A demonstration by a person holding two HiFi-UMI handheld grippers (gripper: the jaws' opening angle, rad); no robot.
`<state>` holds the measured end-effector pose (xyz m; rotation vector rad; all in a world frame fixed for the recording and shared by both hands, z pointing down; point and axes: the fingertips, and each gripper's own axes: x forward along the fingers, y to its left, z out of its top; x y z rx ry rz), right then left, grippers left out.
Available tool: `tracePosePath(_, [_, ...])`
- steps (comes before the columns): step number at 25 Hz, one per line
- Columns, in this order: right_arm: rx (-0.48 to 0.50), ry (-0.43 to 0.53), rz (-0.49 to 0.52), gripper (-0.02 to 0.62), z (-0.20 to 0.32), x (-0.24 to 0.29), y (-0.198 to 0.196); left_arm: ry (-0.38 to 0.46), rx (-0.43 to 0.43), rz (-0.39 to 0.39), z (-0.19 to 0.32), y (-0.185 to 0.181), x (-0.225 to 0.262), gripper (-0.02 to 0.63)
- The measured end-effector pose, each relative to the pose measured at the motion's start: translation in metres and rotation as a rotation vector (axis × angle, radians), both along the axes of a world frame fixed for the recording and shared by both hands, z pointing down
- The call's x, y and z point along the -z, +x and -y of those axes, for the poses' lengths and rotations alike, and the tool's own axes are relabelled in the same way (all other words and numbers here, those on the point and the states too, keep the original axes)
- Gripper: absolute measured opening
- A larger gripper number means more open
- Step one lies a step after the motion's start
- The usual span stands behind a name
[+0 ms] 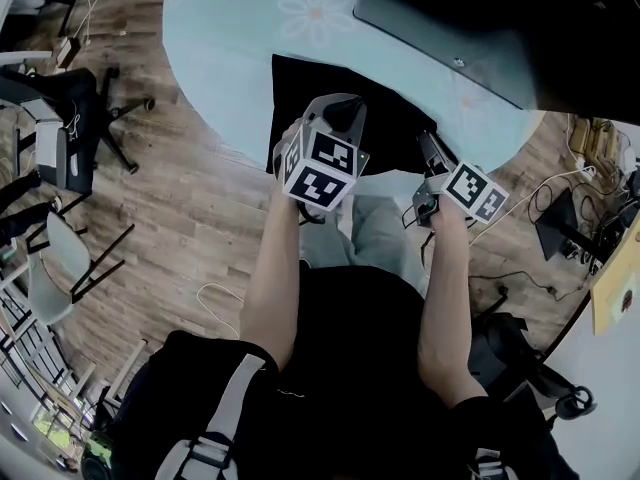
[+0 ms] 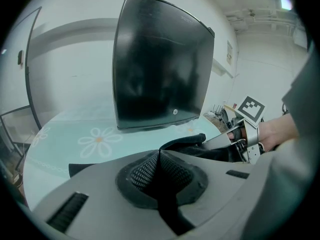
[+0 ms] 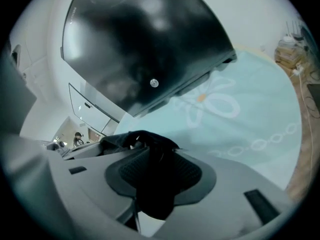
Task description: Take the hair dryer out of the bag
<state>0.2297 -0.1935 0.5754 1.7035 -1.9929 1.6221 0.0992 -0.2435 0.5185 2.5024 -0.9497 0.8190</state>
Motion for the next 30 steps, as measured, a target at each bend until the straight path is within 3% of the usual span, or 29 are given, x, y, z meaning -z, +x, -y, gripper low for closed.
tracePosePath(5, [-0.006,-0.056,0.086,0.144,-0.002,-0.011,-0.012,0.011,0.002,0.006,0.008,0.0,-0.001,0.025])
tracePosePath(8, [-0.019,-0.074,0.11,0.095,-0.001,-0.013,-0.014,0.011,0.009,-0.003,0.004,0.001,0.0,0.025])
tracePosePath(12, [-0.044,-0.093,0.149,0.086,0.003,-0.014,-0.015,0.017,0.018,-0.01,-0.002,0.0,0.003,0.026])
tracePosePath(16, [-0.039,-0.085,0.119,0.07,0.004,-0.013,-0.012,0.014,0.02,-0.035,-0.007,-0.012,0.008,0.054])
tracePosePath(25, [-0.045,-0.062,0.053,0.048,0.01,-0.003,-0.007,0.009,0.134,-0.033,-0.01,-0.068,0.007,0.106])
tracePosePath(28, [-0.041,-0.055,0.041,0.046,0.009,-0.001,-0.007,-0.029,0.126,-0.029,-0.024,-0.082,0.002,0.165])
tracePosePath(30, [-0.041,-0.051,0.041,0.046,0.008,0.0,-0.007,-0.076,0.09,0.008,-0.04,-0.089,-0.008,0.169])
